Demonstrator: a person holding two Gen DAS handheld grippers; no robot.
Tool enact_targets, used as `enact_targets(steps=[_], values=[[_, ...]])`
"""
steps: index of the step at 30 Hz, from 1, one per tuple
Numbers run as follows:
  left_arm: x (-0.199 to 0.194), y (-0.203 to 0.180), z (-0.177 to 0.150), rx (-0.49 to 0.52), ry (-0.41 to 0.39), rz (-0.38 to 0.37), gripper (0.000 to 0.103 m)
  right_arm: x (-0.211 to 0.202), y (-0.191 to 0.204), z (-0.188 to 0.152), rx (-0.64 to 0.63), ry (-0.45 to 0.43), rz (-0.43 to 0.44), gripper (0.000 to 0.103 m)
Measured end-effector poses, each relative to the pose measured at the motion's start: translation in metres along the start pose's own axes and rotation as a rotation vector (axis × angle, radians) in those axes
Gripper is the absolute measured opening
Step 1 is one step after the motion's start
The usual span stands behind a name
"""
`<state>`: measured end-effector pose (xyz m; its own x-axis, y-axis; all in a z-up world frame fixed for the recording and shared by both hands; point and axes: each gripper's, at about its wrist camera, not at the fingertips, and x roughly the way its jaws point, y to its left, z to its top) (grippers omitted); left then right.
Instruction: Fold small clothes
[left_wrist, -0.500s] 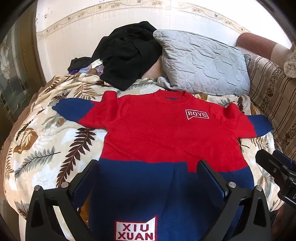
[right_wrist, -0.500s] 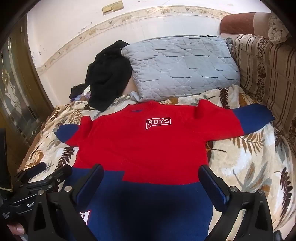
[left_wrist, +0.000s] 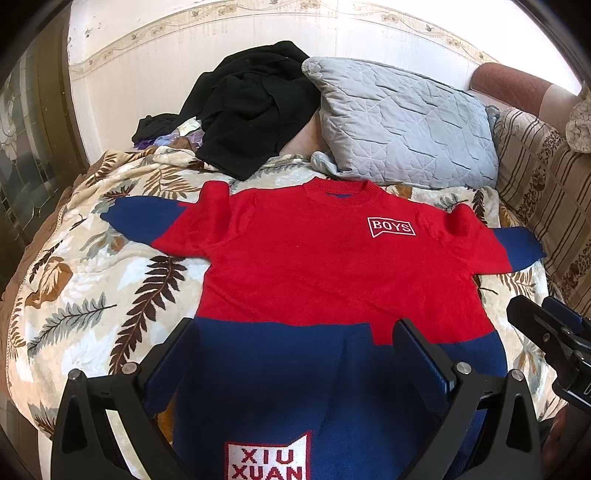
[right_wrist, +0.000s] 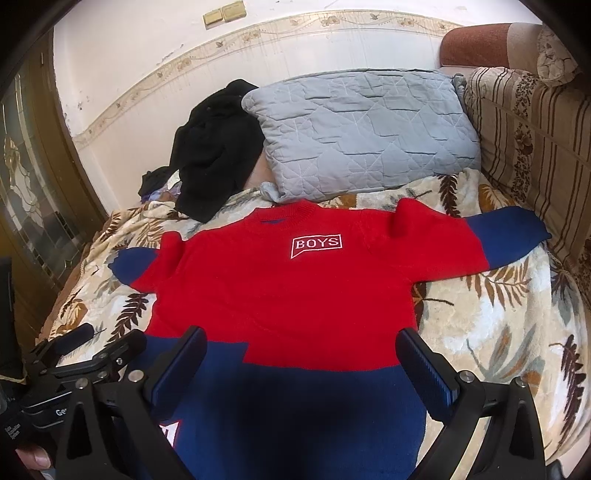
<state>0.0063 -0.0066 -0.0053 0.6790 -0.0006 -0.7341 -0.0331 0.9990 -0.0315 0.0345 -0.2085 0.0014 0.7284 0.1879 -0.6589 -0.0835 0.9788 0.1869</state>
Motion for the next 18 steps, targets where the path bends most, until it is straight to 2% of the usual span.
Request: enact_targets(steps=[8,18], values=[[-0.0022,0.0005,0.0014,0.005,-0.004,-0.002,0.103,0.0021,0.0013,0.001,-0.017,-0.018,-0.01,0.103],[-0.0015,-0.0007,0.0019,0.011,-0.027,-0.005,0.103,0.0063,0.0006,0.0018,-0.008,0.017,-0.01,0.103]])
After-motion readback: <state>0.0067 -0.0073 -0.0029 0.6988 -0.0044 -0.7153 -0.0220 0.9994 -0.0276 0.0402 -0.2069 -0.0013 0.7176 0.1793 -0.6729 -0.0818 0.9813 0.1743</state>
